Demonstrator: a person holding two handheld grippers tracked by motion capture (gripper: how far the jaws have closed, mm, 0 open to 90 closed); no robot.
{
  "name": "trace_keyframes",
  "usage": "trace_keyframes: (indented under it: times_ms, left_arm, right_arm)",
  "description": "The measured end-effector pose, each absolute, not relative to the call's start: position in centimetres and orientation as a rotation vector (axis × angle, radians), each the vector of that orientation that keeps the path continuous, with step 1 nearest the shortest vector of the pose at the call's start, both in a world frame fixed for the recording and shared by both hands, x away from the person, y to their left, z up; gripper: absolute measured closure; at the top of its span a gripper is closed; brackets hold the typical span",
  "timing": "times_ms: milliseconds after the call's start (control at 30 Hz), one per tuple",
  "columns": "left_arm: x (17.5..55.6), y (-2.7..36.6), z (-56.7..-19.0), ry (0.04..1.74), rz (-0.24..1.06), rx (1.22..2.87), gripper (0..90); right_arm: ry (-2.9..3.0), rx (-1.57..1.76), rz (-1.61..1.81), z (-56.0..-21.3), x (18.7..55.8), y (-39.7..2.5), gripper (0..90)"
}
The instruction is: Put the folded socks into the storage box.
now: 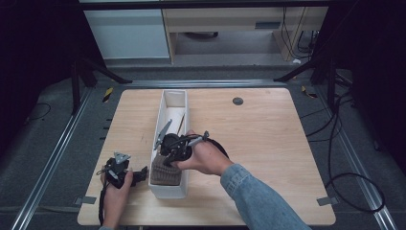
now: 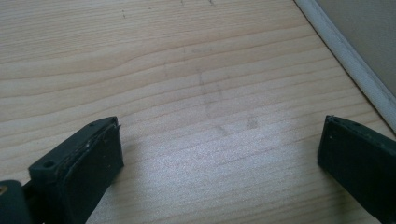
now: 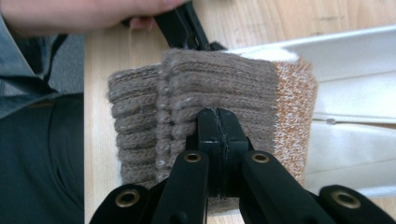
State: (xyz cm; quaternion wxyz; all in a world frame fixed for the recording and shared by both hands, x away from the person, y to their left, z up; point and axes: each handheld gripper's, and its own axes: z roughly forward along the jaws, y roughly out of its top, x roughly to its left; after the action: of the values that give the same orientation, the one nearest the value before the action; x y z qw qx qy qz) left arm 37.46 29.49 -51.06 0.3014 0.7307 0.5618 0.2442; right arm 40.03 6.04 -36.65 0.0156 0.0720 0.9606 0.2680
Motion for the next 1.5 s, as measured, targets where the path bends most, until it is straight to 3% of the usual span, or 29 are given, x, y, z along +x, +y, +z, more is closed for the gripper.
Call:
trace_keyframes:
  times_ms: [1500]
  left_arm:
    - [37.5, 29.5, -51.1, 1.491, 0.647, 1.939, 0.0]
  right_arm:
    - [3.001, 0.297, 0.894, -41.5, 39.7, 6.2, 89.1]
